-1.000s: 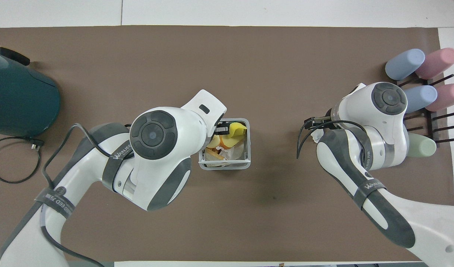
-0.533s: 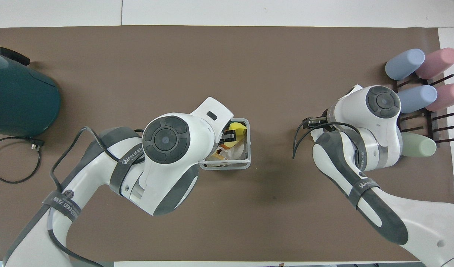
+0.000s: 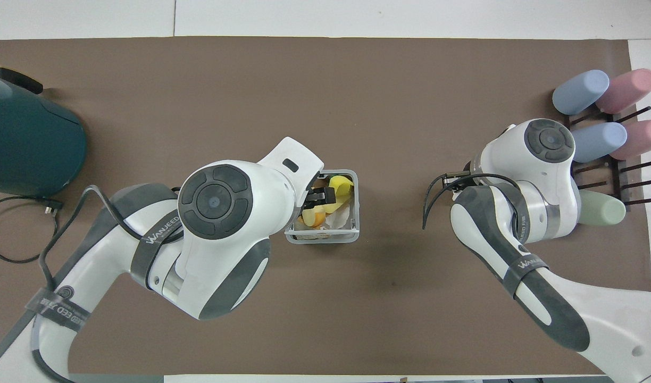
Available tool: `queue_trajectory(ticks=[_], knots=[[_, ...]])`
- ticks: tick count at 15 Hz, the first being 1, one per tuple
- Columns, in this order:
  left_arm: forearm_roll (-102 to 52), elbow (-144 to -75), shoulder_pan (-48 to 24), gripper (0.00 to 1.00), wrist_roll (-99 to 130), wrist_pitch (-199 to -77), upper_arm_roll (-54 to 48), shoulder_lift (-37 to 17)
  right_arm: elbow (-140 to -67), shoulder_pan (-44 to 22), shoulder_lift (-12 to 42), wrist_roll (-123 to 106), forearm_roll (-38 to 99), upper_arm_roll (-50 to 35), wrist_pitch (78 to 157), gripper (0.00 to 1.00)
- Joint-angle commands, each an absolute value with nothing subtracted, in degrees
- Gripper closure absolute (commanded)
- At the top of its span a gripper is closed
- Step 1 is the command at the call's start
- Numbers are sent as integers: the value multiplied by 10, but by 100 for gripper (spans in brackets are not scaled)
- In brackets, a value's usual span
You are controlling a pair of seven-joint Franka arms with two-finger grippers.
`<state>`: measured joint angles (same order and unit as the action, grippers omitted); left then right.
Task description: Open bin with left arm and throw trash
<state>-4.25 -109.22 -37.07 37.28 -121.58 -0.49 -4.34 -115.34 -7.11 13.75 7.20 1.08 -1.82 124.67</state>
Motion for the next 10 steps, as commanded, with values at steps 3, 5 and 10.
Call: queue_trajectory(ticks=[3,5,10], knots=[[-45,-1099,-268,0,233,-1150,-2,-15,-1020,-89,138,146,83,-27,1108,100],[-44,-1097,-218,0,163,-1123,-1,12,-991,-130,139,237,94,-28,1107,100],[-18,-1049,-112,0,34,-1037,-1,45,-936,-252,164,482,114,-28,1177,100]])
